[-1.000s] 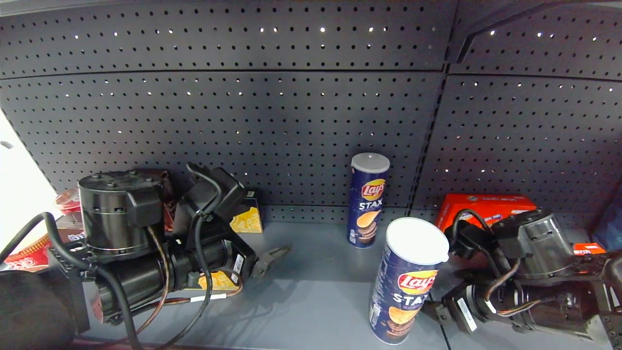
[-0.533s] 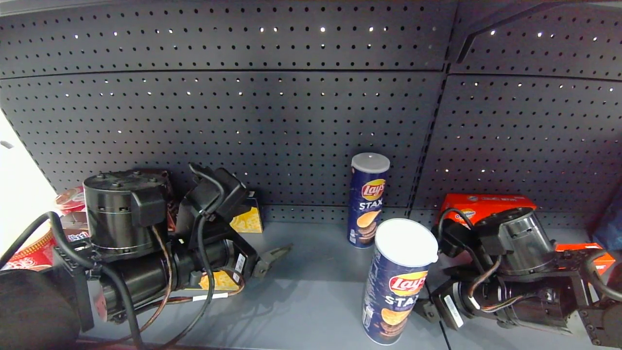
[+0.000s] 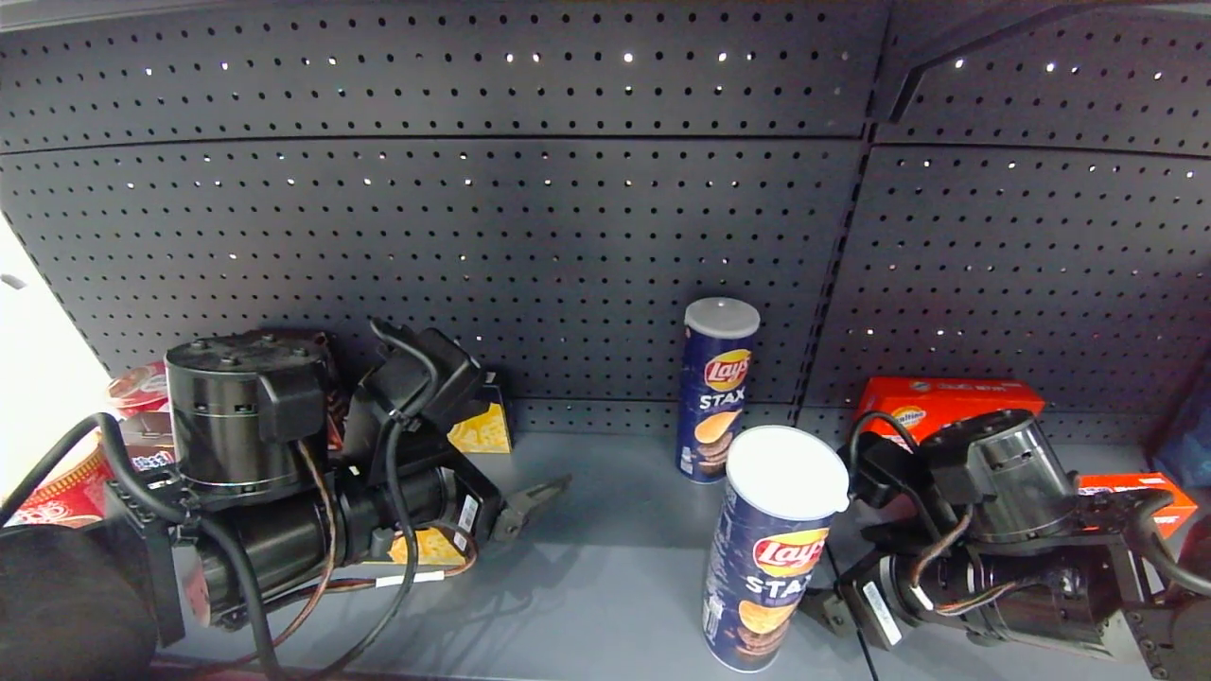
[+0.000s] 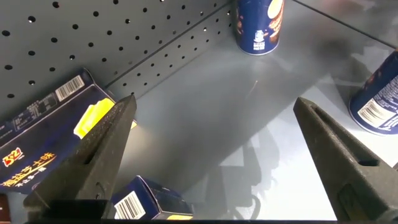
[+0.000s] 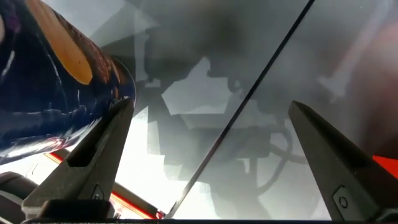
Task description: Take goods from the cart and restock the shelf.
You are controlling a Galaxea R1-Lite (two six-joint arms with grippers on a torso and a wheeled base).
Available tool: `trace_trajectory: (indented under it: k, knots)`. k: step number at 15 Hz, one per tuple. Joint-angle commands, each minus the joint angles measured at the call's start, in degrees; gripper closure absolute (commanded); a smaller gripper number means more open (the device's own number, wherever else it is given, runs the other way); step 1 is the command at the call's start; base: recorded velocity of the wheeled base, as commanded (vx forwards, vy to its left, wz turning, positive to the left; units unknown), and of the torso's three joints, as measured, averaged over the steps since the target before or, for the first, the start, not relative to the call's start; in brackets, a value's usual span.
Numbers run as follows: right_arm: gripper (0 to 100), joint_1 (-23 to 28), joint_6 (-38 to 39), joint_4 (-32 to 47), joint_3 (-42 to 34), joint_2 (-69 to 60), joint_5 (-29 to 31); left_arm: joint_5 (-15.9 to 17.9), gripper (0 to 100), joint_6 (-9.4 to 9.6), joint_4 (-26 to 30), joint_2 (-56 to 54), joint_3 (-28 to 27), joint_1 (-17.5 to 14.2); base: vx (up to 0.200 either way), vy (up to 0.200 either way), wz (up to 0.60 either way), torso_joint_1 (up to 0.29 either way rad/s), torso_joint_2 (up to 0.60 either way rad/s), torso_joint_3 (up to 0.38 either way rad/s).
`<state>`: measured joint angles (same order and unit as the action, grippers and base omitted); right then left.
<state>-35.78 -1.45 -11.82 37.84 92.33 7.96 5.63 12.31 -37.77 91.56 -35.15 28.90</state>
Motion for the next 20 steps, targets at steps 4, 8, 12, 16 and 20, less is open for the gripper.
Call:
trace_trajectory:
  k: [4, 8, 12, 16, 20]
  knots:
    - [0, -0.52, -0.04, -0.04, -0.22, -0.13, -0.05, -0.01, 0, -0.01, -0.03, 0.11, -0.01, 0.01, 0.000, 0.000, 0.00, 0.000, 0.00, 0.000]
    - [0, -1.49, -0.04, -0.04, -0.22, -0.13, -0.05, -0.01, 0, -0.01, -0.03, 0.19, -0.01, 0.01, 0.000, 0.000, 0.00, 0.000, 0.00, 0.000]
    - [0, -1.31, 0.04, -0.13, -0.49, -0.57, -0.05, -0.01, 0, -0.01, -0.03, 0.11, 0.17, 0.01, 0.000, 0.000, 0.00, 0.000, 0.00, 0.000]
    - [0, -0.43, 0.13, -0.04, -2.33, -5.14, -0.05, 0.08, 0, -0.01, -0.20, -0.25, 0.69, 0.01, 0.000, 0.000, 0.00, 0.000, 0.00, 0.000]
    - [0, -0.34, 2.24, 0.14, -3.39, -10.51, 0.21, 0.08, 0, -0.10, -0.91, -1.48, 1.48, 0.01, 0.000, 0.000, 0.00, 0.000, 0.00, 0.000]
